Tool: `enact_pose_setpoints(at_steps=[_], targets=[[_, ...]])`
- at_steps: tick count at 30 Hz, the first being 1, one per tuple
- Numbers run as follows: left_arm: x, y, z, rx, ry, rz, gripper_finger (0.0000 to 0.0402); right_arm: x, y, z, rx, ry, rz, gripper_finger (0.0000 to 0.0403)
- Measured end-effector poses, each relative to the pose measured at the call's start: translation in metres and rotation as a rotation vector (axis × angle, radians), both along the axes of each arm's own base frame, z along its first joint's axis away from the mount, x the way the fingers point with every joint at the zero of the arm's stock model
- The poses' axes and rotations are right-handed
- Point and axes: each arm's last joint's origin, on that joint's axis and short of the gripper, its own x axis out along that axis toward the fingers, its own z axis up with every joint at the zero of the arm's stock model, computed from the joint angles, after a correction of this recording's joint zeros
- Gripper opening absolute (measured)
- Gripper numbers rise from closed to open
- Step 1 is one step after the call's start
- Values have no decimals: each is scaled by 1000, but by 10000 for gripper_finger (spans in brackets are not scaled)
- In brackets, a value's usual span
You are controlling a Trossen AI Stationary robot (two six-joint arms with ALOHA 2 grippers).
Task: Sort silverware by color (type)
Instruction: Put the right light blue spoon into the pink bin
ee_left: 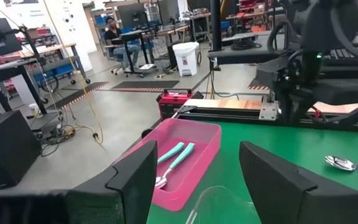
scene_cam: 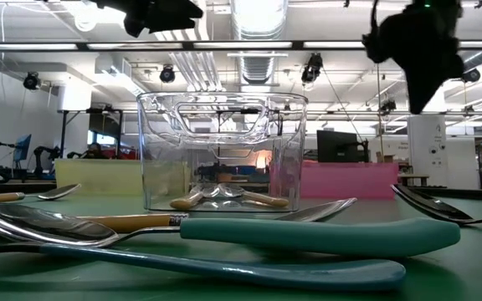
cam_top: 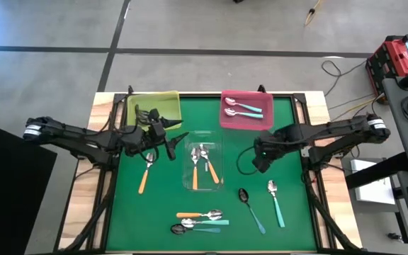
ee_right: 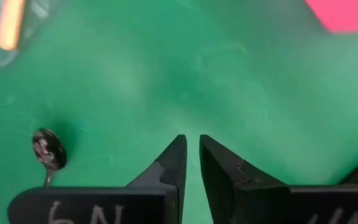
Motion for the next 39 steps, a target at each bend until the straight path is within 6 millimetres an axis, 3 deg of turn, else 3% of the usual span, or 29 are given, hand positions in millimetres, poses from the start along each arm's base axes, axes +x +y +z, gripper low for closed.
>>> enact_pose_setpoints(at_steps=[6, 16, 28, 39], targets=[[5, -1, 2, 9, 8, -1, 210, -10, 20, -20, 86, 24, -68, 36], [5, -1, 5, 95, 39, -7, 210, -5, 57, -42, 229, 21, -153, 36], [5, -1, 6, 207, 90, -16, 210, -14, 95, -71, 283, 230, -197, 36], [5, -1, 6, 197, 88, -18, 210, -21, 109, -88, 228, 253, -198, 36]])
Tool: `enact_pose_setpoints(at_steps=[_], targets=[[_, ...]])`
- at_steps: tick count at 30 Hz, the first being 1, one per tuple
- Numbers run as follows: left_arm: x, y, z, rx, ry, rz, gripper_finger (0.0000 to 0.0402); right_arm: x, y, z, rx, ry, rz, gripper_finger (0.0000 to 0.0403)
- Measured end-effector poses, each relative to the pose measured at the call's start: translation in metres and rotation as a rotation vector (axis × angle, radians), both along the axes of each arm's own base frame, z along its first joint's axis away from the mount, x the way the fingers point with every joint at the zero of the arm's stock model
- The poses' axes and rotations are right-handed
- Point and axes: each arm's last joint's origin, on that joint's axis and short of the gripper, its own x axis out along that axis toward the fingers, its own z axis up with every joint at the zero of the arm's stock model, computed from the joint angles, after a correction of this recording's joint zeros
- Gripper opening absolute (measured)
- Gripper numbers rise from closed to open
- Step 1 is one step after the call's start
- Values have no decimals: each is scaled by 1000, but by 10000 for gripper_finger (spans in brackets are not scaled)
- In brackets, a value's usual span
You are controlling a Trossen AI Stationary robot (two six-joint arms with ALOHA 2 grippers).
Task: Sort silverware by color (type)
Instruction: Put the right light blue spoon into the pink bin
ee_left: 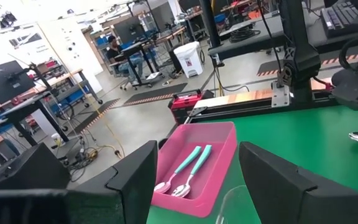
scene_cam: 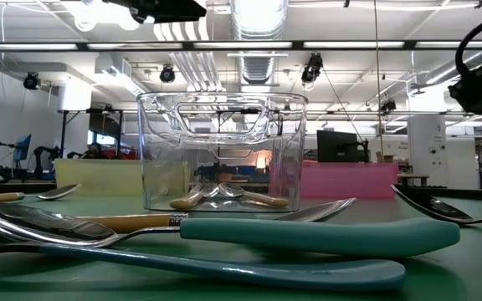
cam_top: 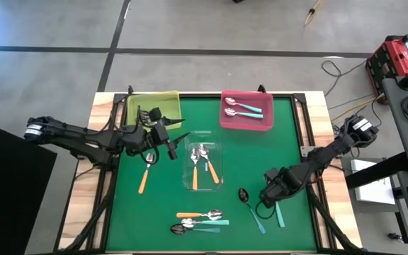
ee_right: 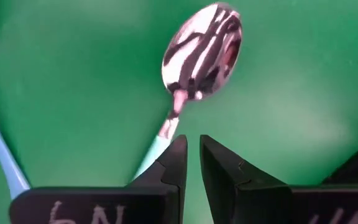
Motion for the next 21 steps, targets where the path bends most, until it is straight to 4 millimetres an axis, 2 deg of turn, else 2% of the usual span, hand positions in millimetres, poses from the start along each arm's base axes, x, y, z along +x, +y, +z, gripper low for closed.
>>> enact_pose_setpoints(at_steps=[3, 6, 15, 21], targets=[[0, 0, -1, -8, 0, 1, 210, 4, 3, 1, 27, -46, -22, 38], [0, 0, -2, -16, 7, 1, 210, 6, 4, 2, 45, -65, -65, 57], [0, -1, -3, -44, 7, 0, 210, 4, 7, -2, 43, -45, -92, 185], [0, -2, -4, -51, 9, -3, 210, 1, 7, -5, 18, -53, -95, 226]])
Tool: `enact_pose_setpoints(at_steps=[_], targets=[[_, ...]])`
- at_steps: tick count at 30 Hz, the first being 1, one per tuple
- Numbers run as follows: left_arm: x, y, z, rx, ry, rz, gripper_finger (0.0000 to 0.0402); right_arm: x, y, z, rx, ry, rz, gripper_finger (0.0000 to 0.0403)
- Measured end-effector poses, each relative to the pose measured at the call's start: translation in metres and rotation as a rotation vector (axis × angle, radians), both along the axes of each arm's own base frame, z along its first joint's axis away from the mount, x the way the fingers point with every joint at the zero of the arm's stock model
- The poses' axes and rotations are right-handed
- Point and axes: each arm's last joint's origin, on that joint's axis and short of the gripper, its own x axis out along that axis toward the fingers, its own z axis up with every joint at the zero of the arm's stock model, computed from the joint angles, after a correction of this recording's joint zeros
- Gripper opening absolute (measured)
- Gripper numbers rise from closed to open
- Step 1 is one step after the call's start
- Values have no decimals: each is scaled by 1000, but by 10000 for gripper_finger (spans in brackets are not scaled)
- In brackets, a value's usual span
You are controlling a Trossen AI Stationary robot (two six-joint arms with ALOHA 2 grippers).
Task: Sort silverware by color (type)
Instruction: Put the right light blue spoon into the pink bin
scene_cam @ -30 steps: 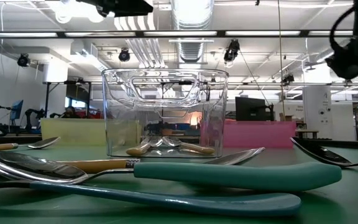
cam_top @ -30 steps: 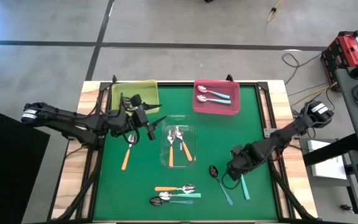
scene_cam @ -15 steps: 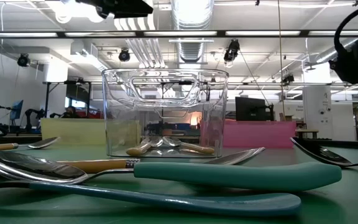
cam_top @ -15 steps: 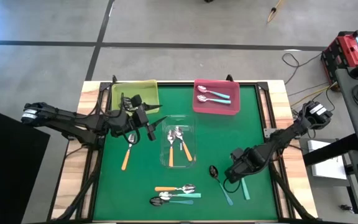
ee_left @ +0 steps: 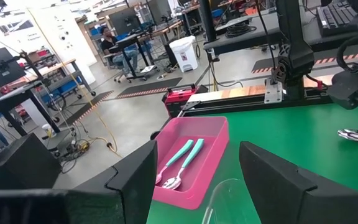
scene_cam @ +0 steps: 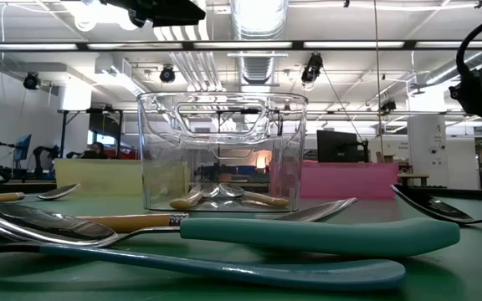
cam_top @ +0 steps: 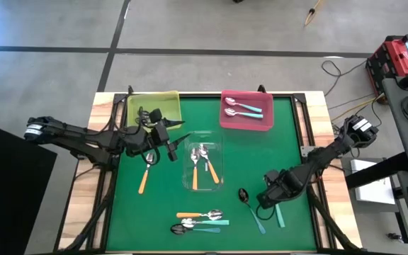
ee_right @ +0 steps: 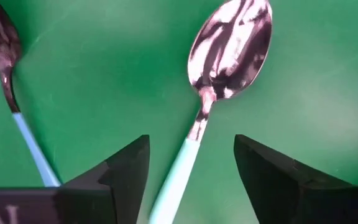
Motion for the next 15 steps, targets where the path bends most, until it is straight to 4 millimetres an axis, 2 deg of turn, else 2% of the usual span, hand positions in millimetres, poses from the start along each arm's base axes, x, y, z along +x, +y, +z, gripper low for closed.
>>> enact_pose_setpoints(at_steps=[15], targets=[[0, 0, -1, 0, 6, -1, 210, -9, 2, -17, -9, -18, -40, 215]])
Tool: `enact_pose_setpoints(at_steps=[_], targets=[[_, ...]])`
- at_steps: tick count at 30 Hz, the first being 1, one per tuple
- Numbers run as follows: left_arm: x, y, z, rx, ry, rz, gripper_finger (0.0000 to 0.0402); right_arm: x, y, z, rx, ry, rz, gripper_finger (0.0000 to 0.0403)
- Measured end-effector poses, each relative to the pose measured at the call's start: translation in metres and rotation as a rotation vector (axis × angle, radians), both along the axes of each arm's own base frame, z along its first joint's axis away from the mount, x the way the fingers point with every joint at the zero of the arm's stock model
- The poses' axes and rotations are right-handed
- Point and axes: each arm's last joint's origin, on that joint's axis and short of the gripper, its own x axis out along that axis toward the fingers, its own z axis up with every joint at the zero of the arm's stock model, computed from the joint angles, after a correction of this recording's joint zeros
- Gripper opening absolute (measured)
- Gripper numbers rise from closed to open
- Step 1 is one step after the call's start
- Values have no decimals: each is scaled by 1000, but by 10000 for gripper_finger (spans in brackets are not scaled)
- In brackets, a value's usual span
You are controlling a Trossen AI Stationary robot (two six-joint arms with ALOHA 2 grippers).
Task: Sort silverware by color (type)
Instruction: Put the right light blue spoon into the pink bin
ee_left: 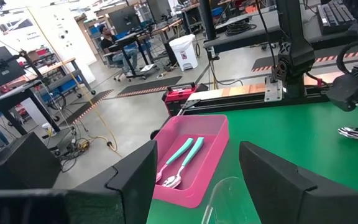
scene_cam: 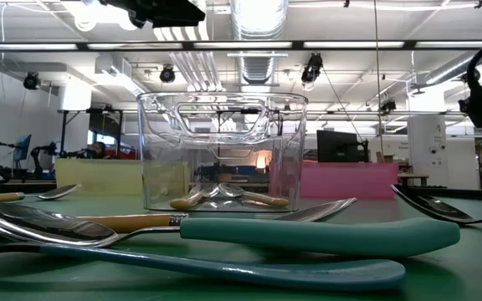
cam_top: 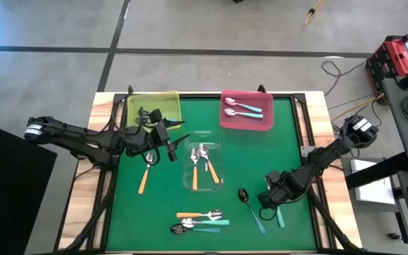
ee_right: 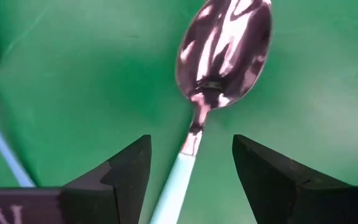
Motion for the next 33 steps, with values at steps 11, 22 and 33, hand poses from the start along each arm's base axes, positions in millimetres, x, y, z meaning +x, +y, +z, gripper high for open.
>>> enact_pose_setpoints(at_steps=[11, 22, 33], targets=[[0, 0, 0, 0, 0, 0, 210, 2, 1, -20, 0, 7, 7, 215], [0, 0, 0, 0, 1, 0, 210, 2, 2, -31, -24, 51, 24, 170], [0, 0, 0, 0, 4, 0, 210, 0, 0, -31, -37, 73, 23, 52]])
